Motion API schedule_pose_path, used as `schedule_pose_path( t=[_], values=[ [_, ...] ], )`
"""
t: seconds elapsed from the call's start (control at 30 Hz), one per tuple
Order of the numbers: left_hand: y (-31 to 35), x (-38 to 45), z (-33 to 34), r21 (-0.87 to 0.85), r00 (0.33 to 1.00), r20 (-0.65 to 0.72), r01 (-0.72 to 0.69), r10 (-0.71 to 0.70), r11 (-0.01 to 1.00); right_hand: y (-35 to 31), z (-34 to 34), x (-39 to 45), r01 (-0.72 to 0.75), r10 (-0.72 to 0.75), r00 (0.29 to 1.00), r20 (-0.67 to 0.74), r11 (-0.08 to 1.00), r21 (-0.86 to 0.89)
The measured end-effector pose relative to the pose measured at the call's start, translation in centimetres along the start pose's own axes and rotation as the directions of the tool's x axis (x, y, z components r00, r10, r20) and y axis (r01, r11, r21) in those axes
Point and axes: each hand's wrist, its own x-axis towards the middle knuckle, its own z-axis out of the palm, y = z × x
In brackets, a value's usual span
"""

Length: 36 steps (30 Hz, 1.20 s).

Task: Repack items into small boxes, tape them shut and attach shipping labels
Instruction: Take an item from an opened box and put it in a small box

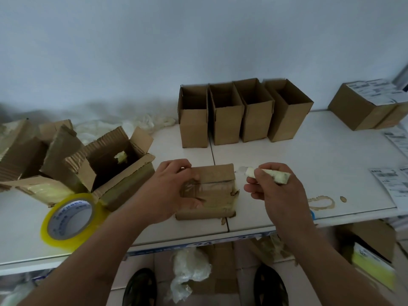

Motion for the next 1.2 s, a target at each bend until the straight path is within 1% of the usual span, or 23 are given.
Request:
schedule_pose_path(
  t=[0.23, 0.33, 0.47, 0.63, 0.83, 1.0, 1.1, 1.17, 1.2],
  values=[
    [-0.3, 0.1, -0.4, -0.07, 0.999, 0.041, 0.019, -0.016, 0.997, 0.1, 0.0, 0.2, -0.038, 0.038, 0.999, 0.003, 0.997, 0.07],
    [-0.1, 0.2, -0.2, -0.067, 0.999, 0.021, 0.03, -0.029, 0.997, 0.1, -0.1, 0.2, -0.079, 0.079, 0.997, 0.007, 0.992, 0.097],
    [0.1, 0.1, 0.2, -0.048, 0.999, -0.017, 0.035, -0.036, 0.998, 0.1, -0.3, 0.0, -0.073, 0.073, 0.997, 0.022, 0.997, 0.022],
    [0.2, 0.1, 0.5, -0.022, 0.998, -0.028, 0.047, -0.048, 0.999, 0.1, -0.6, -0.9, -0.06, 0.062, 0.998, 0.031, 0.996, -0.06],
    [0.3, 0.1, 0.8, -0.031, 0.996, -0.048, 0.068, -0.069, 0.997, 0.4, -0.7, -2.5, -0.077, 0.079, 0.996, 0.044, 0.996, -0.048],
    [0.2, 0.1, 0.7, -0.014, 0.997, -0.02, 0.069, -0.069, 0.998, 0.3, -1.2, -3.2, -0.111, 0.113, 0.991, 0.068, 0.993, -0.037],
    [0.1, 0.0, 0.7, -0.057, 0.998, -0.026, 0.055, -0.057, 0.997, -0.1, -1.5, -3.0, -0.119, 0.122, 0.991, 0.061, 0.992, -0.048],
    [0.0, -0.2, 0.4, -0.147, 0.998, -0.027, 0.05, -0.055, 0.988, -0.5, -2.0, -2.6, -0.101, 0.106, 0.993, 0.06, 0.992, -0.082],
    [-0.1, -0.3, 0.2, -0.2, 0.998, -0.025, 0.051, -0.058, 0.978, -0.7, -2.2, -2.4, -0.081, 0.09, 0.992, 0.083, 0.992, -0.102]
  ],
)
